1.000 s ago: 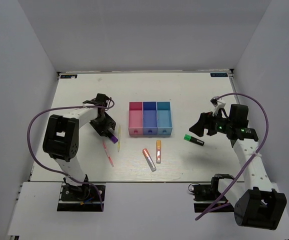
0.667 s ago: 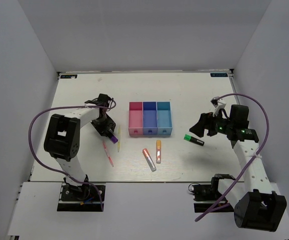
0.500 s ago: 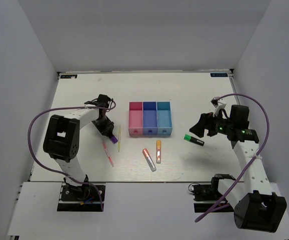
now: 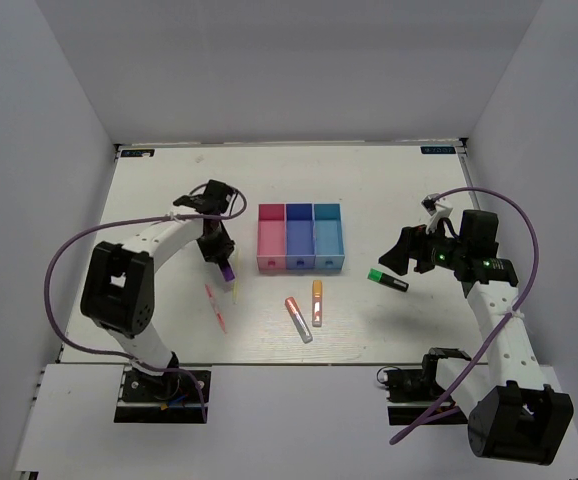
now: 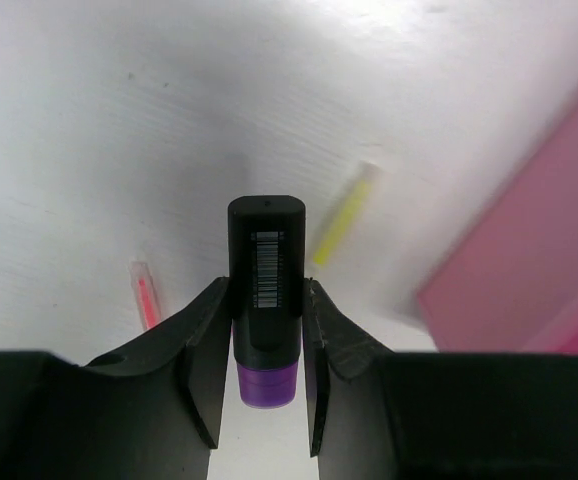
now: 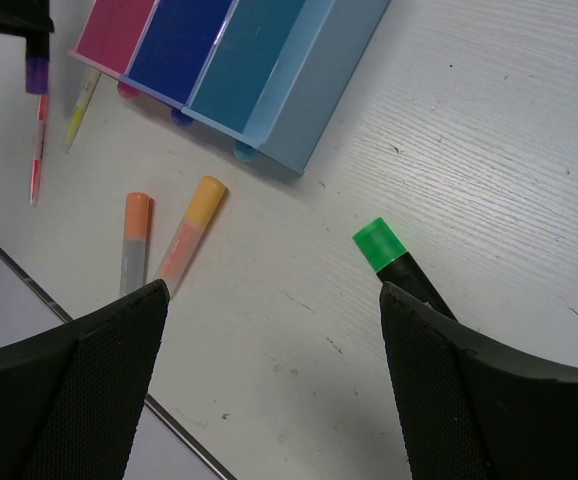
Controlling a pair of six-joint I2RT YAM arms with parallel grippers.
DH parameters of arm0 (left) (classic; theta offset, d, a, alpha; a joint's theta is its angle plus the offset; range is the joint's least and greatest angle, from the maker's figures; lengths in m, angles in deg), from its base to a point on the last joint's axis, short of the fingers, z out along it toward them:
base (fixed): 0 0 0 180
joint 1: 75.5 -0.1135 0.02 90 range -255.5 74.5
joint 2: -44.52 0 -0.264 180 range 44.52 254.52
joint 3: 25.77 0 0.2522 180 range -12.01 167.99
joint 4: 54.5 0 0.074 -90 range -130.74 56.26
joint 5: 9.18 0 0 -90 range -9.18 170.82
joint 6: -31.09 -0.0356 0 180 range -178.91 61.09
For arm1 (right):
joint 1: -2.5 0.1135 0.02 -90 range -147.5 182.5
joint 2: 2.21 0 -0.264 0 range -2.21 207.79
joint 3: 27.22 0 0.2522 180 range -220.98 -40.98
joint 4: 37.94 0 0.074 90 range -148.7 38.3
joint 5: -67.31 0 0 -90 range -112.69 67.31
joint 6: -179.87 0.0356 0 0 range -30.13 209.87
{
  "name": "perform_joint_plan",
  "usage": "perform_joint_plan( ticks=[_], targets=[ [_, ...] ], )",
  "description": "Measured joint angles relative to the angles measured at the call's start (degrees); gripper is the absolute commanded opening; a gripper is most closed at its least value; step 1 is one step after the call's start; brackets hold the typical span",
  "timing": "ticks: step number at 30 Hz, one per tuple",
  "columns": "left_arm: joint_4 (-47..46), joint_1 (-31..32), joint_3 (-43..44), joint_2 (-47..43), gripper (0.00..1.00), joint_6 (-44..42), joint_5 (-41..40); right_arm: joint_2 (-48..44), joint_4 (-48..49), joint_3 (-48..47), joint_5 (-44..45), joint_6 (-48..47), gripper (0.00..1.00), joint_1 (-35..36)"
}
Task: Sort the stationery into containers
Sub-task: Pick up the stationery from the center of the board, then place the stationery in the storage box.
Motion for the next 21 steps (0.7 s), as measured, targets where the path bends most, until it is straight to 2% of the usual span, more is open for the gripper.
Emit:
perform_joint_plan(
  ticks=[4,7,8,10,11,13,21],
  targets=[
    [2.08,3.28,5.95,-4.96,0.00,-3.80,-2.45,0.02,0.00,0.00,0.00,0.00,0.86,0.00],
    [1.60,6.71,11.85,-5.73,0.00,-6.60,-4.50,0.13,0.02,0.00,-0.13,-0.02,0.72,0.00],
    [1.36,7.74,13.20,-5.57,0.00,-7.39,-5.07,0.17,0.02,0.00,-0.26,0.04,0.54,0.00],
    [1.07,9.92,15.78,-4.63,0.00,-9.25,-5.73,0.35,0.07,0.00,-0.55,-0.13,0.32,0.00],
    [1.07,11.02,17.27,-3.76,0.00,-10.25,-6.21,0.46,0.02,0.00,-0.70,0.11,0.12,0.00],
    [0.72,12.76,20.26,-1.14,0.00,-12.33,-7.26,0.61,0.07,0.00,-0.92,-0.04,0.01,-0.02],
    [-0.44,15.91,29.88,11.06,0.06,-18.73,-10.58,0.66,0.02,0.00,-1.07,0.20,0.01,0.00]
  ],
)
